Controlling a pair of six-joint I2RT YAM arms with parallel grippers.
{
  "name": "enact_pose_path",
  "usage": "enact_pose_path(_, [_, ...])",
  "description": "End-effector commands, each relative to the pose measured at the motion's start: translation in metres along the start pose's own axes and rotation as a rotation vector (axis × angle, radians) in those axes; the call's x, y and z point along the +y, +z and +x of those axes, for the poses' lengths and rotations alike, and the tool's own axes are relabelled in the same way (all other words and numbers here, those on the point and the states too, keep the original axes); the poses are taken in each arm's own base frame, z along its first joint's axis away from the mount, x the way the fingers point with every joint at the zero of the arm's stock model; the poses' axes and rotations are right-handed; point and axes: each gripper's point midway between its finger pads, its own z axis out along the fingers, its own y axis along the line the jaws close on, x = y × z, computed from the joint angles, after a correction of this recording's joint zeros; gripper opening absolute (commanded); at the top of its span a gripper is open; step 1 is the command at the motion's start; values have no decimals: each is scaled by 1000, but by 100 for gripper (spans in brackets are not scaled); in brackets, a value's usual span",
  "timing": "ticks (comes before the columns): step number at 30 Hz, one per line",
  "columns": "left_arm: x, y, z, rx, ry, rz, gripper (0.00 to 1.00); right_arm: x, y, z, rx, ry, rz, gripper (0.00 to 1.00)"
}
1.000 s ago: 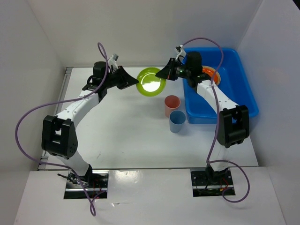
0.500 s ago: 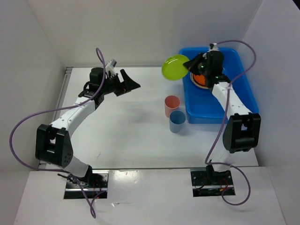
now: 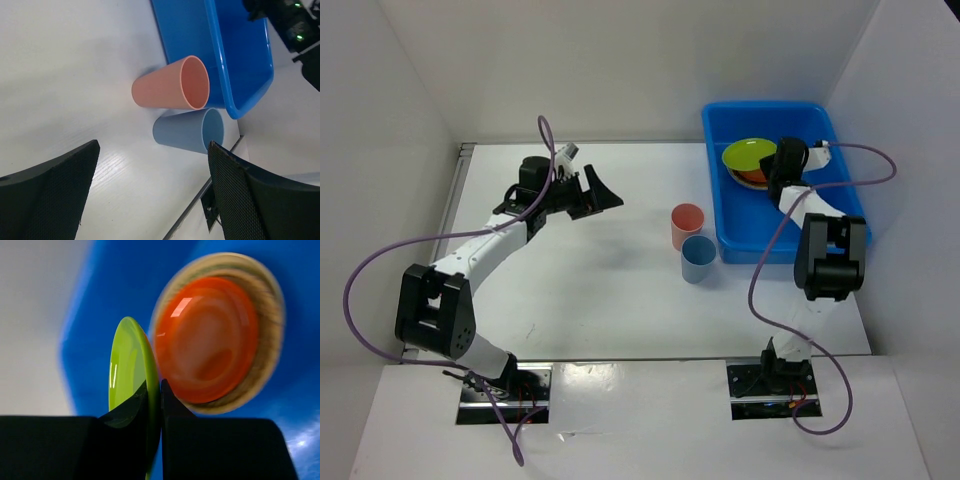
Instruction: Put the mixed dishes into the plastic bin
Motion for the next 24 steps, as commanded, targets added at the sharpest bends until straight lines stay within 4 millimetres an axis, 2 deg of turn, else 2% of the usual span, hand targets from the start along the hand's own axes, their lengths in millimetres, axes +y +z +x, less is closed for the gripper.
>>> enact_pose_path(1, [-26, -7, -11, -33, 92, 75, 95, 16, 18, -38, -183, 72, -5, 0])
enact_pose_path(2, [-31, -6, -10, -26, 106, 82, 95, 6, 27, -29, -170, 65, 16, 0])
enact_pose_path(5, [-31, 2, -7, -11, 137, 53, 95, 4, 43, -32, -175, 61, 45, 1])
enact_pose_path(6, [-28, 6, -13, -22, 145, 33, 95, -6, 52, -23, -159, 53, 70, 4])
enact_pose_path(7, [-29, 9, -7, -2, 161, 24, 95, -7, 57, -21, -157, 52, 72, 7])
enact_pose_path(9, [-25, 21, 0, 19, 176, -10, 95, -15, 69, -18, -142, 48, 92, 26])
enact_pose_path(10, [-26, 25, -1, 26, 196, -25, 95, -18, 72, -19, -132, 34, 95, 40])
enact_pose_path(11, [-20, 32, 2, 39, 200, -48, 95, -11, 75, -18, -111, 24, 79, 60])
enact_pose_path(12, [-23, 37, 7, 49, 217, -60, 95, -19, 77, -12, -91, 6, 108, 96])
enact_pose_path(13, [-16, 41, 7, 48, 234, -108, 95, -20, 76, -11, -82, 1, 122, 99])
enact_pose_path(15, [-21, 52, 5, 46, 262, -132, 95, -29, 72, -16, -79, -17, 158, 99])
enact_pose_path(16, [-16, 55, 3, 36, 264, -173, 95, -25, 65, -21, -84, -24, 152, 99])
enact_pose_path(17, [-8, 60, 2, 40, 282, -202, 95, -31, 58, -18, -75, -38, 163, 99])
enact_pose_path(18, [-17, 64, -2, 32, 294, -201, 95, -33, 50, -19, -70, -41, 170, 99])
enact_pose_path(19, [-18, 68, -4, 19, 317, -217, 95, -17, 35, -34, -99, -41, 129, 99])
enact_pose_path(20, [-13, 72, -4, 28, 325, -235, 95, -28, 24, -28, -87, -46, 145, 99])
enact_pose_path(21, [-19, 77, -2, 33, 334, -222, 95, -27, 15, -32, -94, -53, 135, 99])
enact_pose_path(22, [-28, 82, -7, 16, 345, -214, 95, -7, -4, -46, -114, -38, 79, 99])
enact_pose_path(23, [-24, 88, -4, 27, 357, -233, 95, -10, -14, -37, -87, -45, 74, 99])
enact_pose_path(24, [-24, 92, -2, 31, 360, -242, 95, -3, -24, -33, -53, -53, 37, 99])
